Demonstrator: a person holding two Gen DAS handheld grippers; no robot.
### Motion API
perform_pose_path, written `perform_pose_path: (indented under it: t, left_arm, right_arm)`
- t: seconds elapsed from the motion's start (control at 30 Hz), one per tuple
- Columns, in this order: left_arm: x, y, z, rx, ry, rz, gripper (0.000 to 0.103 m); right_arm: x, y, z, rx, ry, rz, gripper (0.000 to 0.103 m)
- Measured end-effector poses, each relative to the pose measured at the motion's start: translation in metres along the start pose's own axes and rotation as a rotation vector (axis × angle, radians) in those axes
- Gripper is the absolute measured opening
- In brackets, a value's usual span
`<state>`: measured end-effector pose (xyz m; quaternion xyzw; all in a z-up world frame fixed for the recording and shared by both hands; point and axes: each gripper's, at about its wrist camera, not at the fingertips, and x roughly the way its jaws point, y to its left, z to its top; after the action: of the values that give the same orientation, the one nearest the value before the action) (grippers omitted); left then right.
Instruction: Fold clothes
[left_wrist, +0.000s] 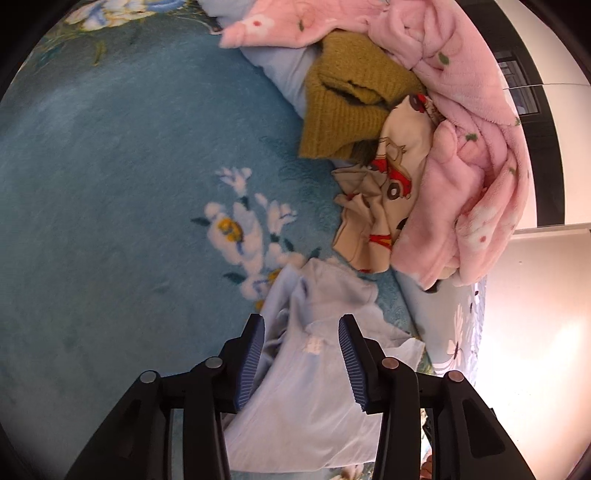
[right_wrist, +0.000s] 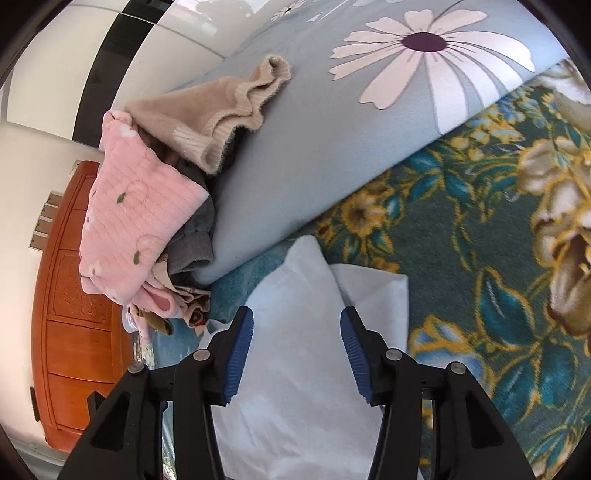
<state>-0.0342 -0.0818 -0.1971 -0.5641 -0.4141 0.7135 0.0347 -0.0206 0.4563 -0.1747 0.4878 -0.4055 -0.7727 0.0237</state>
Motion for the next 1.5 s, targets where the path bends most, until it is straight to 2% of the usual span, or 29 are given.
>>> perform_pose_path:
  t: [0.1,0.23,0.33,0.47,0.63,0.7,0.77,0.8,0.9,1.0,1.23,1.37,1.5]
  left_arm:
    - [0.006,0.03,-0.042,-0.065,0.065,0.042,0.046]
    - [0.03,0.058,-0.081,-0.172,0.179,0.036,0.046]
    - [0.038,0.056,-0.087,-0.168,0.17,0.04,0.046]
    - [0.039,0.052,-0.09,-0.166,0.146,0.04,0.046]
    - [0.046,0.048,-0.09,-0.148,0.091,-0.008,0.041]
    - [0.045,0.048,-0.091,-0.143,0.072,-0.009,0.022]
    - [0.042,0.052,-0.091,-0.134,0.061,-0.021,0.014]
    - [0.04,0.052,-0.09,-0.129,0.058,-0.033,0.009]
    - [0.028,0.046,-0.089,-0.073,0.041,-0.046,0.005]
    - [0.014,0.037,-0.092,0.002,0.036,-0.025,0.004]
    - [-0.032,0.039,-0.112,0.037,0.059,-0.008,0.004]
    - [-0.049,0.04,-0.127,0.064,0.089,0.028,0.004]
    - [-0.047,0.051,-0.134,0.038,0.124,0.071,0.004]
  right_arm:
    - [-0.023,-0.035,-0.031,0.09,-0.001,-0.043,0.051]
    - [-0.045,-0.087,-0.081,0.265,0.017,-0.06,0.051]
    - [-0.048,-0.106,-0.106,0.342,0.026,-0.034,0.051]
    - [-0.043,-0.097,-0.117,0.334,0.028,-0.005,0.051]
    - [-0.022,-0.081,-0.123,0.343,0.046,0.049,0.05]
    - [-0.015,-0.075,-0.125,0.341,0.054,0.014,0.037]
    - [-0.01,-0.07,-0.126,0.338,0.068,-0.016,0.008]
    - [-0.008,-0.068,-0.128,0.333,0.078,-0.018,0.006]
    - [-0.017,-0.049,-0.13,0.254,0.062,-0.036,0.004]
    - [-0.034,-0.031,-0.133,0.19,0.039,-0.029,0.003]
    - [-0.082,-0.017,-0.156,0.152,0.008,-0.004,0.003]
    - [-0.099,-0.024,-0.182,0.123,0.05,-0.057,0.003]
    - [-0.092,-0.052,-0.204,0.211,0.066,-0.078,0.003]
